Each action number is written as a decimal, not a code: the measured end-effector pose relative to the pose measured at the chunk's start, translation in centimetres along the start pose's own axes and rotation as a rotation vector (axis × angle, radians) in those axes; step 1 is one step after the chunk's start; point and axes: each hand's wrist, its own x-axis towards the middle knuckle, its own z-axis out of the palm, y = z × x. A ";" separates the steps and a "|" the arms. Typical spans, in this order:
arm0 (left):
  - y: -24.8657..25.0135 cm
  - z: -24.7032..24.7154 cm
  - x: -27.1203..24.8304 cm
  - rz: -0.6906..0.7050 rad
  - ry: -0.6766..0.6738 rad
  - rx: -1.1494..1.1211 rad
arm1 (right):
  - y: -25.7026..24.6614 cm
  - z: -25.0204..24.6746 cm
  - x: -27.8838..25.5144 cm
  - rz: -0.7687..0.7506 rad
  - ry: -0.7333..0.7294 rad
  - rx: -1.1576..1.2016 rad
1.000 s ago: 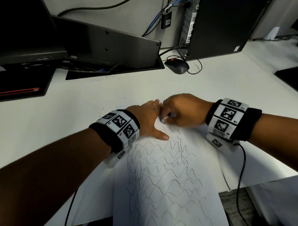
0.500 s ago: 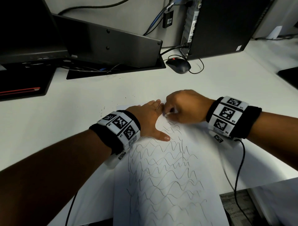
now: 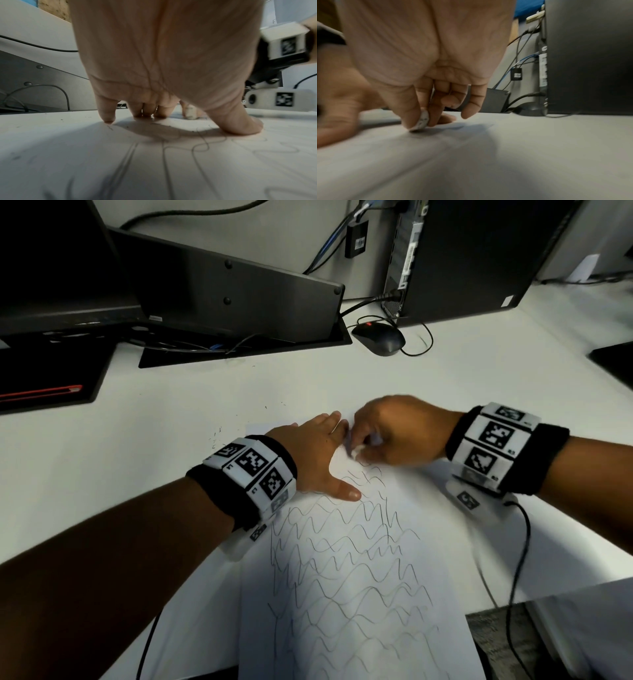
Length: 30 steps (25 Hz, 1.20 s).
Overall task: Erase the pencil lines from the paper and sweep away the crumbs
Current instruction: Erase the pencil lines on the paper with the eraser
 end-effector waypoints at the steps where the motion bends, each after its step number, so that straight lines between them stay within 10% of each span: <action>1: 0.0 0.0 0.0 -0.005 0.001 0.022 | 0.5 -0.5 0.2 0.042 0.059 -0.046; 25: 1.4 -0.5 0.7 0.038 0.112 0.051 | 2.3 0.2 0.3 0.081 0.126 0.068; 30: 1.0 -0.4 0.8 0.047 0.077 0.043 | 0.4 1.0 -1.0 -0.114 -0.023 0.081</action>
